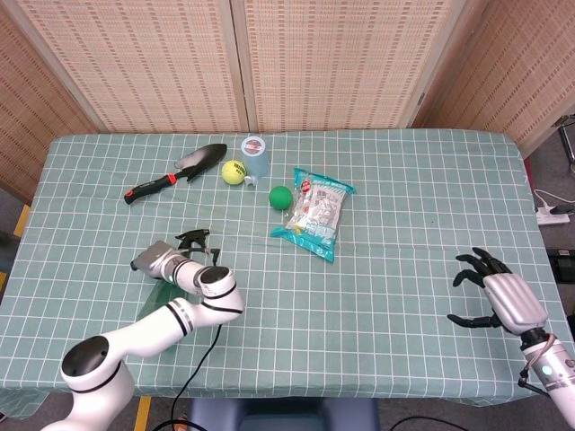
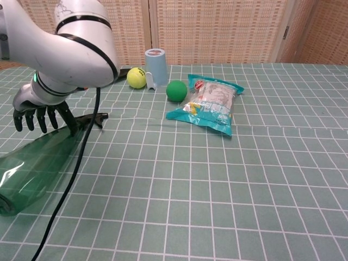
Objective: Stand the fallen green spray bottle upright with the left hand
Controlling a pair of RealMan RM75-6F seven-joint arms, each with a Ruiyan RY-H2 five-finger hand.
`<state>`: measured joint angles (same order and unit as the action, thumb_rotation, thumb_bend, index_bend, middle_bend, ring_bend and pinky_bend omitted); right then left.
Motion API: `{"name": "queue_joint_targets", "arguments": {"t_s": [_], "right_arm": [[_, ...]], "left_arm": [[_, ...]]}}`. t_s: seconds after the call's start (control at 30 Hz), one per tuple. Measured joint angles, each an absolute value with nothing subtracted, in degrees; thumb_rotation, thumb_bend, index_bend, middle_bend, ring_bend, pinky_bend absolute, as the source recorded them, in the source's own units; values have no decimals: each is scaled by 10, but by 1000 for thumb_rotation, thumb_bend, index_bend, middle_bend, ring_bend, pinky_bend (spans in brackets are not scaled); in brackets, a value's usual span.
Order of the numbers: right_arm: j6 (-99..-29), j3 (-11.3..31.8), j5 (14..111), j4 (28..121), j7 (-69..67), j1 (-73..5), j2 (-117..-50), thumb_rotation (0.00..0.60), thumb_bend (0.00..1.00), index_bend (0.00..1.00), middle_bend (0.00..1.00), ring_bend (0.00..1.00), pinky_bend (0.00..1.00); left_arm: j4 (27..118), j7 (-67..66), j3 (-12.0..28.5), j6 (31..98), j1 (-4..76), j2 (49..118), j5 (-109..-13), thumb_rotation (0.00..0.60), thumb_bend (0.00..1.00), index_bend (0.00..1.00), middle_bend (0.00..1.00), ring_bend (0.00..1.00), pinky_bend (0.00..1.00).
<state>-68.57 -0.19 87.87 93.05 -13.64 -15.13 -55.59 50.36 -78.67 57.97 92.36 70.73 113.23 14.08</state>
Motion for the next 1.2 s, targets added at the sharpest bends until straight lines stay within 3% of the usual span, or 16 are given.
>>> {"name": "queue_joint_targets", "arguments": {"t_s": [0.7, 0.93, 1.2], "right_arm": [[-682, -2, 876, 929, -146, -152, -554, 600, 55, 474, 152, 0, 156], [-682, -2, 875, 929, -144, -153, -555, 600, 55, 474, 152, 0, 156], [-683, -2, 876, 930, -145, -152, -554, 600, 55, 474, 152, 0, 156]], "left_arm": [[392, -810, 602, 874, 729, 1169, 134, 600, 228, 352, 222, 135, 164], [386, -821, 606, 875, 731, 1171, 122, 600, 242, 416, 309, 196, 216], [396, -833, 609, 888, 729, 1171, 113, 600, 324, 494, 396, 262, 232]]}}
